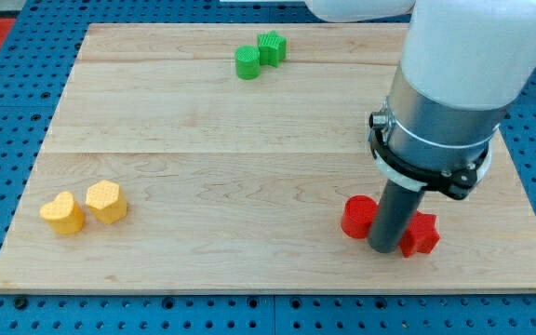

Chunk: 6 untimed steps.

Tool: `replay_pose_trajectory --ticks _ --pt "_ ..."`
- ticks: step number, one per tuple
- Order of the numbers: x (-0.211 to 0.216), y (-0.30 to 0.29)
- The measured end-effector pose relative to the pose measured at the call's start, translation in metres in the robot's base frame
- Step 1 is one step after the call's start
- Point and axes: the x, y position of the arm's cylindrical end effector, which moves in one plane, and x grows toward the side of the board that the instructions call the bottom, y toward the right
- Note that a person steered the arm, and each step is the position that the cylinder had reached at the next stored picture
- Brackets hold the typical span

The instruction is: Move red circle to the center

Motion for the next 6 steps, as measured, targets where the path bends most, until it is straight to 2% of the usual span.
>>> replay_pose_trajectory --ticks 1,2,3,4,5,6 --pt "-0.014 -0.023" --pt "-0.032 -0.013" --pt "-0.068 -0.037" --pt "-0.095 -0.091" --pt "-0.064 -0.03" --pt "-0.072 0.063"
